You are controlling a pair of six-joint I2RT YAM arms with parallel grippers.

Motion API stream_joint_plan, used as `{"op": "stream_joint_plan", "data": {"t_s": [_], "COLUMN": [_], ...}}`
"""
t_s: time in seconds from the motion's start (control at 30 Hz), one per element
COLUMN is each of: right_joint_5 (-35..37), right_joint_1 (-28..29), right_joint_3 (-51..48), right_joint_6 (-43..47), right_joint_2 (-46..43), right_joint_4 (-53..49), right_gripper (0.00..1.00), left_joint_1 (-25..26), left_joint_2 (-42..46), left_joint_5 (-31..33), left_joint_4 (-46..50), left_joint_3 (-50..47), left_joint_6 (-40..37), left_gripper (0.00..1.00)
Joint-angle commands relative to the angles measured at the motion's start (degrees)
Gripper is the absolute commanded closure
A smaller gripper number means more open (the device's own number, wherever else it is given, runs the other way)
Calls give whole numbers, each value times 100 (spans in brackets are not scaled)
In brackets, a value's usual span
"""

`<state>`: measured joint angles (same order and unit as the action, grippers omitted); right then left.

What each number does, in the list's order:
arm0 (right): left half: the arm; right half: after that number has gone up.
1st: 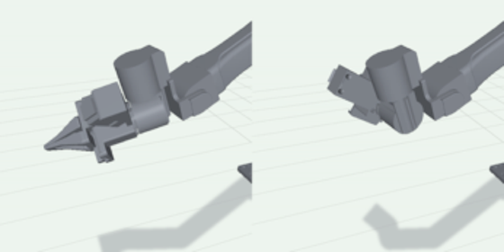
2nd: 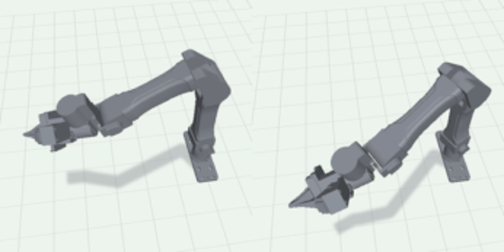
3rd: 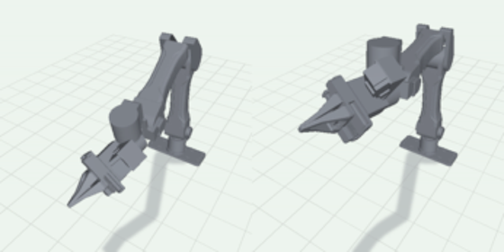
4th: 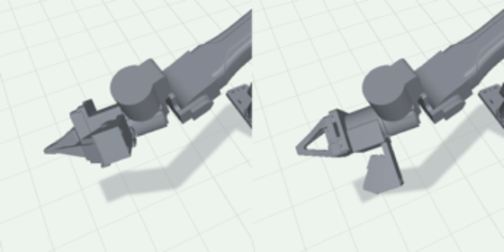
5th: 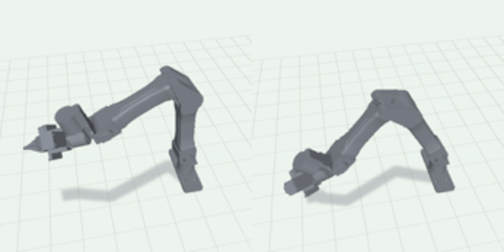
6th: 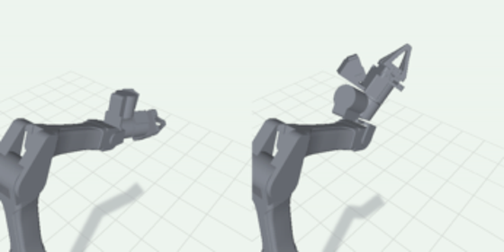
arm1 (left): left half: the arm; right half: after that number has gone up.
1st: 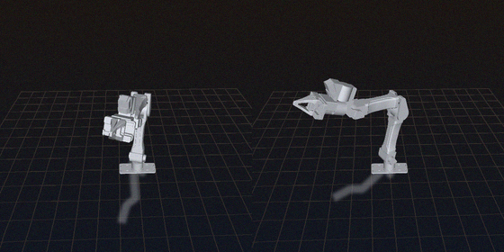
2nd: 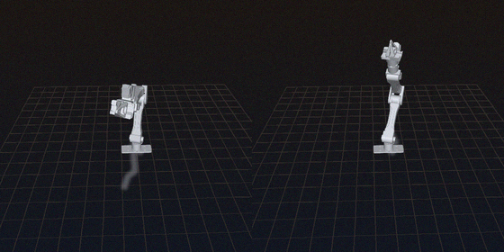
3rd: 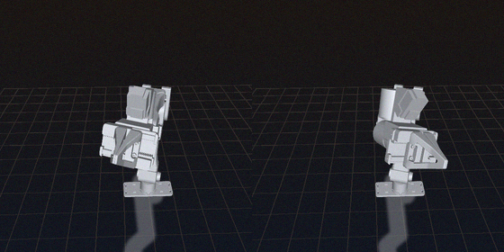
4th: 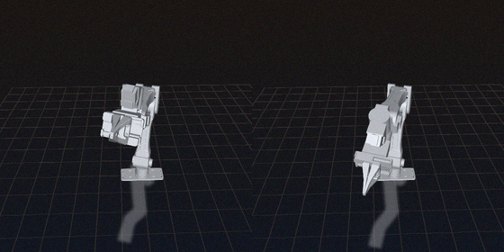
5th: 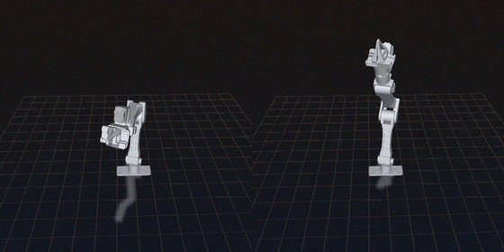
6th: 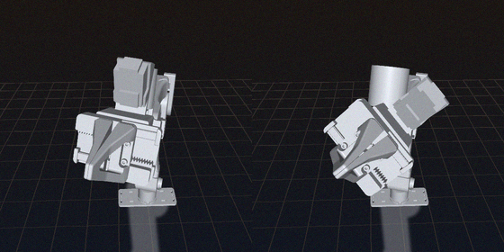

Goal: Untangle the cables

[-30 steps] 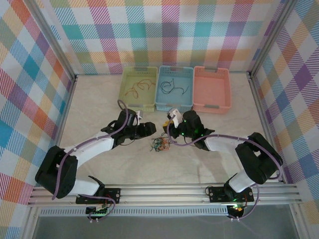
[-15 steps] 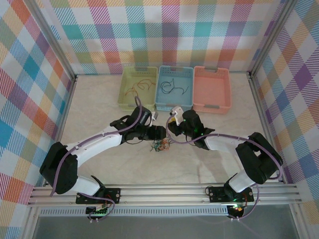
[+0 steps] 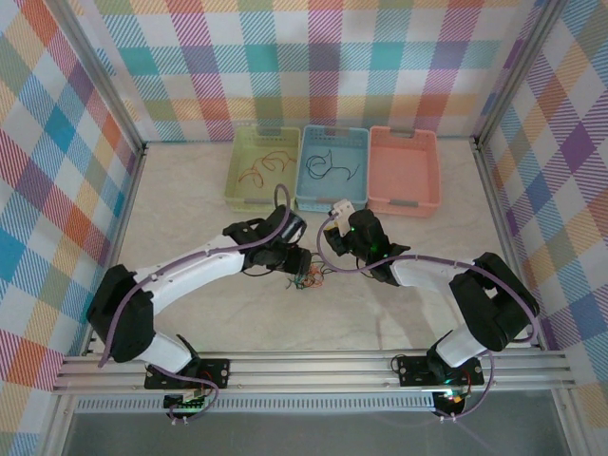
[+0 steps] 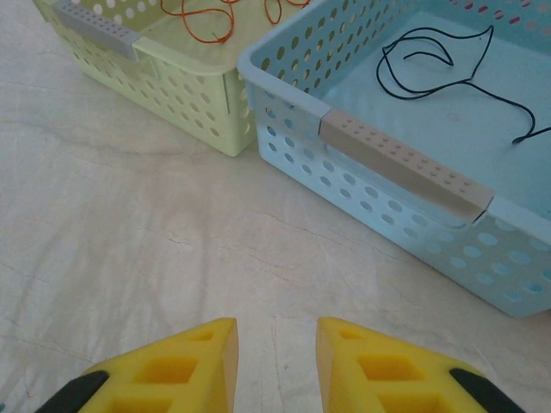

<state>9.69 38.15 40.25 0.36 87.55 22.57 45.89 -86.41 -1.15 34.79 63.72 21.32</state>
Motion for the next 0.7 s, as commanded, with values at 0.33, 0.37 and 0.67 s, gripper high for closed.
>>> {"op": "stream_joint_plan", "data": {"t_s": [0.33,0.37,0.67], "right_joint_5": [0,-16,-85], "right_joint_1": [-53,-53,-53], "right_joint_3": [-27,-40,-42], "right_joint_6": [-142,-142,-107], "right_joint_2": [-185,-185,-194], "right_joint_4": [41,50,72], "right_gripper": [68,67,67], "left_joint_1": [69,71,69], "left_joint_2": [-836,-869,-912], "left_joint_5": [570,563,534], "left_joint_4": [345,327,28], "left_joint_3": [285,288,255], "left_joint_6": [-321,-337,-463], "left_gripper": [49,50,59]}}
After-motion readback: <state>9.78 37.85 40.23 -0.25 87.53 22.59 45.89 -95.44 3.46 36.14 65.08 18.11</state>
